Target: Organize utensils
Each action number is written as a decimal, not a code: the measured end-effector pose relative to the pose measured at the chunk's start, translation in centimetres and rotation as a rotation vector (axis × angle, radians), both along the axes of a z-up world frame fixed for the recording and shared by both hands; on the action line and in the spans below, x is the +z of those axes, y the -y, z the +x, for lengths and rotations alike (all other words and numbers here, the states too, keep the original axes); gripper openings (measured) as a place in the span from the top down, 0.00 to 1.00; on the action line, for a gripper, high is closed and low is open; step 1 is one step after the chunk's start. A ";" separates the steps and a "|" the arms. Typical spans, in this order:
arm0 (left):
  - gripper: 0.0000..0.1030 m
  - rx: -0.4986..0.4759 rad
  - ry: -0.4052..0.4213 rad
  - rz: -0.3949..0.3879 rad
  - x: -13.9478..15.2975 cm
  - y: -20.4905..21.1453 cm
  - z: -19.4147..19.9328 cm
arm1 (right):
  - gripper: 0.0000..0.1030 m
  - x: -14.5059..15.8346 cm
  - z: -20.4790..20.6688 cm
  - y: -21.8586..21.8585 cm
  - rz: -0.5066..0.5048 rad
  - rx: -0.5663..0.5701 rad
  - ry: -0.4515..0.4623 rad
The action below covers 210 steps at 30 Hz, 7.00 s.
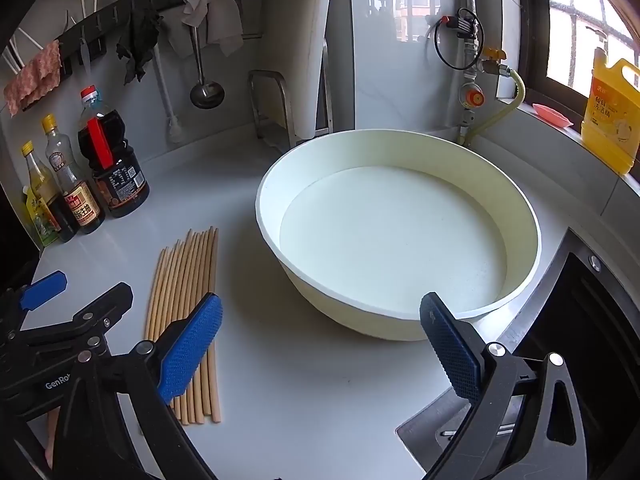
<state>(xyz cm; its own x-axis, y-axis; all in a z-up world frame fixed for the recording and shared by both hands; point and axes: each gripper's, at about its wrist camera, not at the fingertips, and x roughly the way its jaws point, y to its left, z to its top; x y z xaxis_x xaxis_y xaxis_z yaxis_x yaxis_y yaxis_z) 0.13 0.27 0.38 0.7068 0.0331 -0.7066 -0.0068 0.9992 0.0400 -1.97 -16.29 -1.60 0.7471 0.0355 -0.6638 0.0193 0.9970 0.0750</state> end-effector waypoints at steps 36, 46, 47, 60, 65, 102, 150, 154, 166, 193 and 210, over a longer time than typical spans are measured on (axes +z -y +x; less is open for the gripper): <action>0.06 -0.013 0.022 0.009 0.4 0.0 -0.2 | 0.08 0.9 -0.6 0.2 -0.011 -0.012 0.035; 0.06 -0.019 0.006 0.012 -0.1 0.2 -0.2 | 0.08 0.9 -0.9 -0.1 -0.015 -0.009 0.039; 0.06 -0.019 0.010 0.013 -0.1 0.2 -0.2 | 0.08 1.0 -0.9 -0.1 -0.017 -0.009 0.042; 0.06 -0.019 0.047 0.032 0.3 0.6 -0.9 | 0.08 1.8 -1.7 -0.5 -0.048 -0.017 0.079; 0.06 -0.015 0.067 0.031 0.7 0.6 -1.3 | 0.08 2.0 -1.9 -0.5 -0.057 -0.024 0.091; 0.06 0.103 -0.006 -0.012 -3.9 -7.1 -0.8 | 0.08 -3.5 -1.5 -6.3 -0.046 0.249 -0.002; 0.06 0.120 -0.173 0.006 -8.5 -7.1 2.1 | 0.08 -9.1 3.7 -7.7 -0.216 0.202 -0.117; 0.06 0.109 -0.168 -0.055 -8.3 -7.5 2.2 | 0.08 -9.3 3.9 -7.0 -0.161 0.214 -0.136; 0.06 0.092 -0.185 -0.101 -8.2 -7.4 2.6 | 0.08 -9.7 4.0 -6.4 -0.104 0.224 -0.161; 0.05 0.106 -0.180 0.057 -8.4 -7.3 3.0 | 0.08 -9.4 4.4 -7.1 -0.135 0.213 -0.143; 0.65 0.058 -0.167 0.039 -7.9 -7.6 2.9 | 0.73 -8.9 5.3 -11.1 -0.269 0.314 -0.064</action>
